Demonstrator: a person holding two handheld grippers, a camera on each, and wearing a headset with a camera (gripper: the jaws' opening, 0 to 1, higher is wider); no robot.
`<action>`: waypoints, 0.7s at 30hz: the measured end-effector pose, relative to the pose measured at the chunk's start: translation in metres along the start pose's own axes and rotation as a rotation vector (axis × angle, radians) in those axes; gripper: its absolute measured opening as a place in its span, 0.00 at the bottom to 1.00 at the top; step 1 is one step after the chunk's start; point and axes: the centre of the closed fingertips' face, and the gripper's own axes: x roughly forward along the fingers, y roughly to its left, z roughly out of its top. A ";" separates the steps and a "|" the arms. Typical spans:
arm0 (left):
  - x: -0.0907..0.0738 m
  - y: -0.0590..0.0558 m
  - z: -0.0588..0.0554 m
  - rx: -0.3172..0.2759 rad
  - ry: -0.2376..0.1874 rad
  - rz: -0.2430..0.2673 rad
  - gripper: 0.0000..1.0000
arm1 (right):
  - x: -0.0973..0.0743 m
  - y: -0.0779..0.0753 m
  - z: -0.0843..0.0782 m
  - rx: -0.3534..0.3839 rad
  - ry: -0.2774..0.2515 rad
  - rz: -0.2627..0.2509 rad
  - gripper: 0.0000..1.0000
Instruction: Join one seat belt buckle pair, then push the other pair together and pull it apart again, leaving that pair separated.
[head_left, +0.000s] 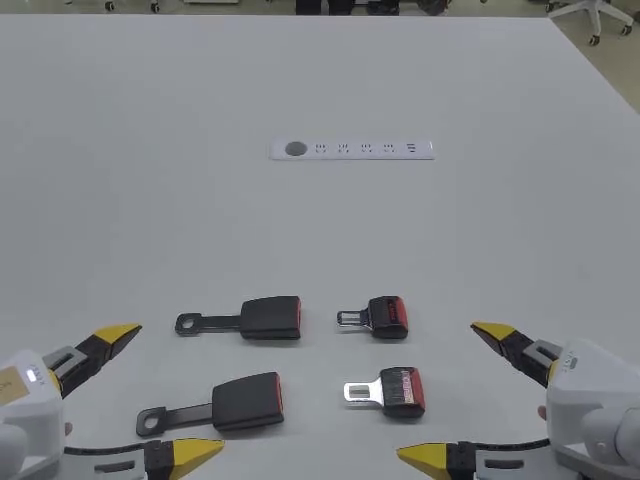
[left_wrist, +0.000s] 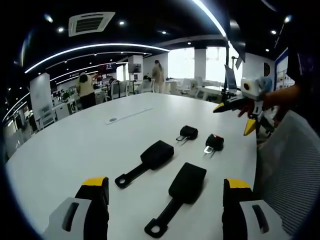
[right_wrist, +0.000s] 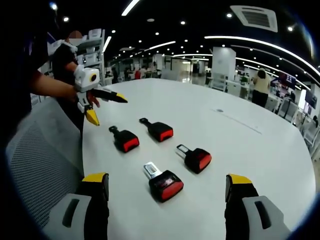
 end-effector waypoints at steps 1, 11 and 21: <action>0.000 0.000 0.000 0.001 0.000 0.000 0.96 | 0.000 0.000 0.000 0.000 0.000 0.000 0.99; 0.000 -0.001 0.001 0.001 -0.003 -0.001 0.96 | -0.001 -0.001 0.000 -0.004 0.000 -0.003 0.99; 0.001 0.000 -0.001 0.000 -0.002 -0.004 0.96 | -0.002 -0.001 -0.001 -0.006 0.005 -0.005 0.99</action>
